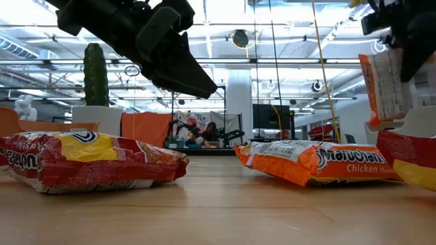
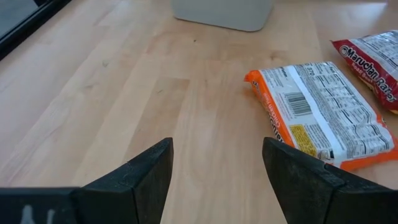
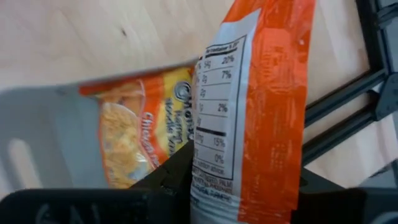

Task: Sort Maruchan noodles
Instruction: Put the top orange noodle pack into the white bin

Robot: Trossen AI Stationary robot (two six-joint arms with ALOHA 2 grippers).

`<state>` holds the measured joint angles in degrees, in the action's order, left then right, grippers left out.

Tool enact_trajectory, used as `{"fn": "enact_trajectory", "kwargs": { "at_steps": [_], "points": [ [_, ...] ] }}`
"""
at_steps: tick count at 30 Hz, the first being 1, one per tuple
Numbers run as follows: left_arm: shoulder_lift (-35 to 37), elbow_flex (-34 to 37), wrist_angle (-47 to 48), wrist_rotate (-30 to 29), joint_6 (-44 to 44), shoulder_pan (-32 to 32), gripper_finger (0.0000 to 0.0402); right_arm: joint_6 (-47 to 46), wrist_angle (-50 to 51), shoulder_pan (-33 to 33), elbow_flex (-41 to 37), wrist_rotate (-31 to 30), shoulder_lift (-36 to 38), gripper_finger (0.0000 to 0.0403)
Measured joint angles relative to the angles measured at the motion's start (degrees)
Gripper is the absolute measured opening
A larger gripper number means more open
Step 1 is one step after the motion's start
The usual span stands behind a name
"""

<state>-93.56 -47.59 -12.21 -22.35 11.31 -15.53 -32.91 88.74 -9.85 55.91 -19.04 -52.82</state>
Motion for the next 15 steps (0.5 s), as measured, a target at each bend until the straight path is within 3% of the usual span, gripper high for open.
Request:
{"fn": "enact_trajectory", "kwargs": {
  "at_steps": [15],
  "points": [
    [0.0, 0.0, 0.0, 0.0, 0.2, 0.0, 0.0253, -0.9, -5.8, 0.0, -9.5, 2.9, 0.0, 0.0131]
  ]
}}
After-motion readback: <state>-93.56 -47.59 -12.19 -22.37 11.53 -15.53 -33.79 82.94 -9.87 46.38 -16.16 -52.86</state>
